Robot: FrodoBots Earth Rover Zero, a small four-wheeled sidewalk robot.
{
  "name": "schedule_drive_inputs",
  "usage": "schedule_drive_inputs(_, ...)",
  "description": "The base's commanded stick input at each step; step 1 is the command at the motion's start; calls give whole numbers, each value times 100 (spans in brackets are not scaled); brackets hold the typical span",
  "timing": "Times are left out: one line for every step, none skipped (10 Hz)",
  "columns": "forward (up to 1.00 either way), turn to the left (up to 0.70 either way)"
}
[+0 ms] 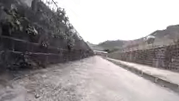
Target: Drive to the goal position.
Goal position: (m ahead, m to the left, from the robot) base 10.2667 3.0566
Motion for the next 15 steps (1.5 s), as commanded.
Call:
schedule_drive_inputs(100, -40)
schedule_drive_inputs(100, 0)
schedule_drive_inputs(100, 0)
schedule_drive_inputs(100, 0)
schedule_drive_inputs(100, 0)
schedule_drive_inputs(100, 0)
schedule_drive_inputs(100, 0)
schedule_drive_inputs(100, 0)
schedule_drive_inputs(100, 0)
schedule_drive_inputs(100, 0)
schedule_drive_inputs(100, 0)
schedule_drive_inputs(100, 0)
schedule_drive_inputs(100, 0)
schedule_drive_inputs(100, 0)
schedule_drive_inputs(100, 0)
